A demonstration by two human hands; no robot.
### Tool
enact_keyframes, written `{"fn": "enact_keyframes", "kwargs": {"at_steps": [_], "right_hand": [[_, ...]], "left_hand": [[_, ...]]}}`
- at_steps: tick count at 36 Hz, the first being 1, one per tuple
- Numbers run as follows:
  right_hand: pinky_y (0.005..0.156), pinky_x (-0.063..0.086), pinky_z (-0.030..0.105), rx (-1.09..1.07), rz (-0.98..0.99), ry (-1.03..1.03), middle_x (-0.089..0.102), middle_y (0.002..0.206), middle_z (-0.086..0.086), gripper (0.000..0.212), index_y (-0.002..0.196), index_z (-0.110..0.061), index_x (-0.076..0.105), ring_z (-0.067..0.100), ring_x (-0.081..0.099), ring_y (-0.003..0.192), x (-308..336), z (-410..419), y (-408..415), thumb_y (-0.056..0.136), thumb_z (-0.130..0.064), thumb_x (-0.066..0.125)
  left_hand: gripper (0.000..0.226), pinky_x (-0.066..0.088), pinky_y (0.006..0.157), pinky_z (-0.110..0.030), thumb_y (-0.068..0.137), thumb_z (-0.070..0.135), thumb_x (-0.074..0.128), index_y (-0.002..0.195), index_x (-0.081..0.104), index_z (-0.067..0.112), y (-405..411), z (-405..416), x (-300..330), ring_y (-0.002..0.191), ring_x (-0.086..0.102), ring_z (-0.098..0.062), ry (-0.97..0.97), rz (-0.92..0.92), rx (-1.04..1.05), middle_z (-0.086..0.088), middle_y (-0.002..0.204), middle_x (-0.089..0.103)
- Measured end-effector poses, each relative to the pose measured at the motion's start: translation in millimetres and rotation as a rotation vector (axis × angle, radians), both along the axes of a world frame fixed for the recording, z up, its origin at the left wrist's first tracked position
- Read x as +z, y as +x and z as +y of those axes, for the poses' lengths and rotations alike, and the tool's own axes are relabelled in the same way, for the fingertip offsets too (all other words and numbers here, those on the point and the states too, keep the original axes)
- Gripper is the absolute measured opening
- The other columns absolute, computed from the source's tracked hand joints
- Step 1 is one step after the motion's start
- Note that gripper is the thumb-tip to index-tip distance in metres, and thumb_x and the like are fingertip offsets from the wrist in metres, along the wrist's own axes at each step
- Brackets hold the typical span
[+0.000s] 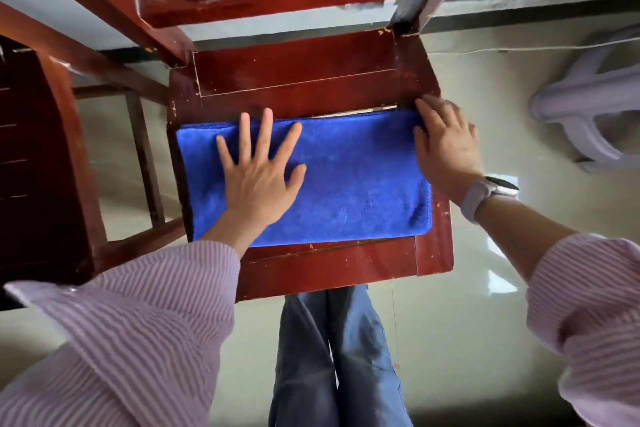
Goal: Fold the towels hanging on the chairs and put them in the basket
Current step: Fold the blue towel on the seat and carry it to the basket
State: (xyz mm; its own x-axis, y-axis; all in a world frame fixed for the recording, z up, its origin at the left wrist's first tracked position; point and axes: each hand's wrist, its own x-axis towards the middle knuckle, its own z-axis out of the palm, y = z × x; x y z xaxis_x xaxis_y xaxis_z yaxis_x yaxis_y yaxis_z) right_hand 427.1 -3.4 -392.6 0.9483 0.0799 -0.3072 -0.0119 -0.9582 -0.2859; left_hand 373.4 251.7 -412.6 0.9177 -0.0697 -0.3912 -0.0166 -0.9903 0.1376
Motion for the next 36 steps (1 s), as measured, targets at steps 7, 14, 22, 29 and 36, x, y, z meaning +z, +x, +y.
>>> {"fn": "enact_keyframes", "kwargs": {"at_steps": [7, 14, 22, 29, 36], "right_hand": [[0.099, 0.035, 0.041, -0.241, 0.249, 0.05, 0.051, 0.118, 0.017, 0.033, 0.114, -0.01, 0.056, 0.035, 0.04, 0.115, 4.4, -0.5, 23.8, 0.082, -0.016, 0.051], [0.069, 0.041, 0.034, -0.409, 0.266, 0.344, 0.051, 0.08, 0.002, 0.03, 0.109, -0.009, 0.046, 0.024, 0.049, 0.076, 15.7, -0.8, 16.6, 0.081, -0.013, 0.055], [0.06, 0.035, 0.032, -0.36, 0.375, 0.296, 0.051, 0.075, 0.013, 0.012, 0.07, -0.007, 0.048, 0.027, 0.047, 0.069, 17.3, -8.9, -27.4, 0.08, -0.011, 0.053], [0.043, 0.039, 0.015, -0.483, 0.419, 0.572, 0.058, 0.084, 0.011, 0.014, 0.098, -0.007, 0.048, 0.018, 0.049, 0.061, 38.8, -3.5, -23.9, 0.087, -0.012, 0.054], [0.059, 0.055, 0.028, -0.463, 0.593, 0.948, 0.058, 0.084, 0.012, 0.019, 0.1, -0.007, 0.049, 0.015, 0.059, 0.058, 85.4, 59.7, -16.5, 0.085, -0.001, 0.059]], "left_hand": [[0.07, 0.013, 0.101, -0.07, 0.08, 0.03, 0.061, 0.142, 0.028, 0.025, -2.9, -28.2, 15.9, 0.139, 0.017, -0.041, -0.013, -0.099, -0.068, -0.013, 0.153, 0.021], [0.076, 0.026, 0.095, -0.071, 0.07, 0.037, 0.074, 0.137, 0.04, 0.025, -15.0, -45.8, 13.0, 0.134, 0.028, -0.043, 0.018, 0.016, -0.038, -0.017, 0.148, 0.031], [0.072, 0.014, 0.106, -0.064, 0.083, 0.039, 0.061, 0.144, 0.024, 0.03, -9.0, -48.2, 16.1, 0.142, 0.003, -0.035, -0.017, 0.094, -0.018, -0.009, 0.156, 0.006], [0.046, 0.027, 0.108, -0.053, 0.082, 0.022, 0.06, 0.126, 0.053, 0.012, -12.3, -37.1, 23.9, 0.137, 0.026, -0.035, -0.338, -0.018, 0.153, -0.014, 0.146, 0.034], [0.015, 0.044, 0.088, -0.028, 0.095, 0.013, 0.043, 0.1, 0.057, 0.017, -29.0, -32.7, 68.1, 0.086, 0.062, -0.013, -1.17, 0.272, 1.18, -0.002, 0.096, 0.066]]}}
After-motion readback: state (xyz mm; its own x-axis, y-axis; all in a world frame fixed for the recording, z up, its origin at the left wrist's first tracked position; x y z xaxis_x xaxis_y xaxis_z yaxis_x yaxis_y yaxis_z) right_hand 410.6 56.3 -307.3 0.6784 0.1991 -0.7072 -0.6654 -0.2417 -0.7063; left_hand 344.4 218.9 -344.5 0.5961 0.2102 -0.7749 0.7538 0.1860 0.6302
